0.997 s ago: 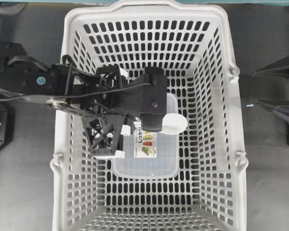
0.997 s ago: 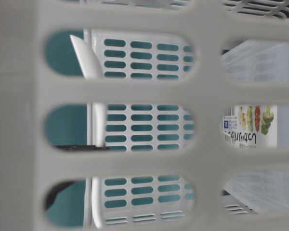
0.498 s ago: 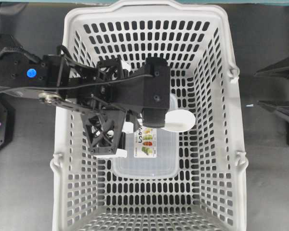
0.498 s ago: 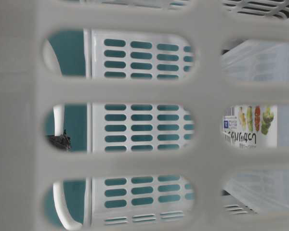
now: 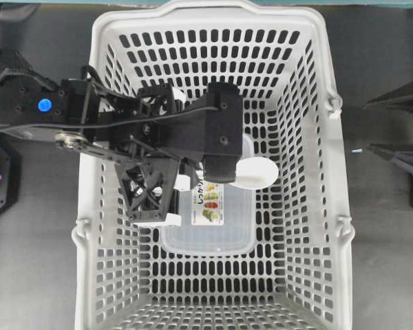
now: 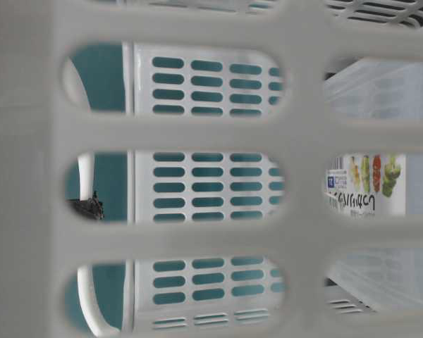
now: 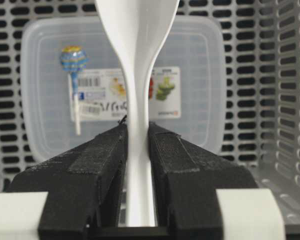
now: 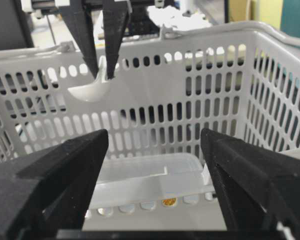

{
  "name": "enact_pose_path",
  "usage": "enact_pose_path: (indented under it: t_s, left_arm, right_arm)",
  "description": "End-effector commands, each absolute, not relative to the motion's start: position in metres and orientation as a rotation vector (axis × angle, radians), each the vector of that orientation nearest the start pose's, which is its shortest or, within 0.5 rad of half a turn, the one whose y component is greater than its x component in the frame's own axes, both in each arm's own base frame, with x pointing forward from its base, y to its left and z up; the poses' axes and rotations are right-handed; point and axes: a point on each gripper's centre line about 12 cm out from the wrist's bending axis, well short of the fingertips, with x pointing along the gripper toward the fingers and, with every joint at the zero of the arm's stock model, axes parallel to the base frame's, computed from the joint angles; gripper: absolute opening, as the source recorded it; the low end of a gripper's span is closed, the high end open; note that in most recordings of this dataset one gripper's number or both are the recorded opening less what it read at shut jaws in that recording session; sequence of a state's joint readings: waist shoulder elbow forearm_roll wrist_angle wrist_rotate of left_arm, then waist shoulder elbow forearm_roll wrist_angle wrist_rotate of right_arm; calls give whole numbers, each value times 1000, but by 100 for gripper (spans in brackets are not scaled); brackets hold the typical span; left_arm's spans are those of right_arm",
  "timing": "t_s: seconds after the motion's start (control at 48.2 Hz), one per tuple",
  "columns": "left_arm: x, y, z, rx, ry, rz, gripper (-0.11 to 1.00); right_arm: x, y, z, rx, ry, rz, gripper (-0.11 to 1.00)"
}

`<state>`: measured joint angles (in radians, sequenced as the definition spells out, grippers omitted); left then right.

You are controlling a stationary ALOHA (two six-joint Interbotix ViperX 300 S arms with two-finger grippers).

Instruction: Pick up the chinese spoon from the shopping basket with the left arm.

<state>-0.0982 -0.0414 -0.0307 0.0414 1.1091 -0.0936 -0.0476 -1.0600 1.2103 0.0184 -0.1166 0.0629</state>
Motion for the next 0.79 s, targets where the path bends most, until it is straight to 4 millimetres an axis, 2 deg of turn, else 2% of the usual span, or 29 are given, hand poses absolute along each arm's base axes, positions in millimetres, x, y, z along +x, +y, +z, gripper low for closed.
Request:
enact_pose_path:
  t_s: [0.0, 0.768]
  left_arm:
    - [402, -37, 364, 3, 994, -22, 13]
    - [402, -39, 355, 6, 1018, -23, 13]
  right_arm:
    - [183, -10, 280, 86, 22, -56, 72]
    - [183, -10, 279, 85, 27, -54, 72]
